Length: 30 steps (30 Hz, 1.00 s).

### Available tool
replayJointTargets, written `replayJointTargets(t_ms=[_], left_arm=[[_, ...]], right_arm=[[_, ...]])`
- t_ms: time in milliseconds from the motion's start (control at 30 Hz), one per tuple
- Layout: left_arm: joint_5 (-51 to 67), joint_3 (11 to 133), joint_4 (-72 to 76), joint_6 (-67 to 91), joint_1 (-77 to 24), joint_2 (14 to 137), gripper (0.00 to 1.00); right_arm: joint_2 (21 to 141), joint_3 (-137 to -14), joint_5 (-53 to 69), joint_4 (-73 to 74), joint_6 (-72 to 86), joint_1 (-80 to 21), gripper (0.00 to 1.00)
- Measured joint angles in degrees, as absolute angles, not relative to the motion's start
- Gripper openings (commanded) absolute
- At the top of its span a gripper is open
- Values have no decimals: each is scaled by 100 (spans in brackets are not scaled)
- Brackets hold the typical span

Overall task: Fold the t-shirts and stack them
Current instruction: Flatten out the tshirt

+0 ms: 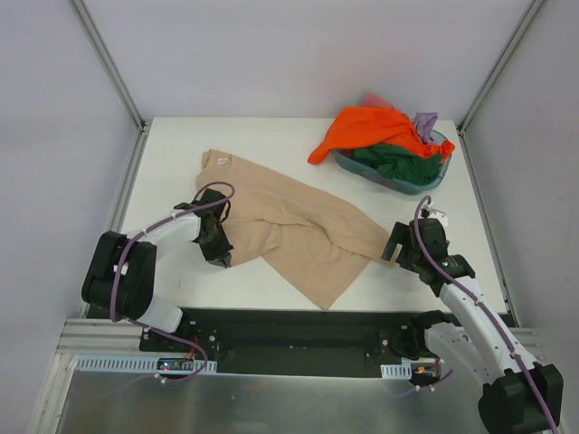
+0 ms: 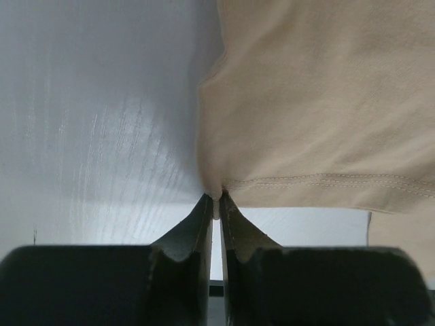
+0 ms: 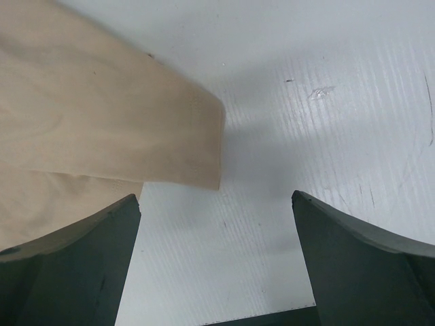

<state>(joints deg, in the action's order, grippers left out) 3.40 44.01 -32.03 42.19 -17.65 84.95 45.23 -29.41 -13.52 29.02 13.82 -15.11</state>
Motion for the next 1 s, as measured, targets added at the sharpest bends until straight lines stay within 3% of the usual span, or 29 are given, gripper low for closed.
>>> replayJointTargets(t_ms=[67, 467, 767, 900, 1000], left_arm=[[384, 4442, -3201, 4193, -1763, 8545, 0], [397, 4482, -3076, 4106, -1765, 8530, 0], [244, 3896, -2346, 4130, -1765, 6751, 0], [93, 3664, -2187, 4235, -1765, 6071, 0], [-71, 3509, -2174, 4274, -1765, 5800, 0]], right_arm=[[4523, -2941, -1365, 2902, 1367, -1511, 96], [4523, -2941, -1406, 2902, 1275, -1509, 96], [4523, -2943, -1247, 3087, 1356, -1507, 99], [4694, -2941, -1046, 3109, 1518, -1507, 90], [4993, -2930, -864, 3020, 1634, -1507, 71]])
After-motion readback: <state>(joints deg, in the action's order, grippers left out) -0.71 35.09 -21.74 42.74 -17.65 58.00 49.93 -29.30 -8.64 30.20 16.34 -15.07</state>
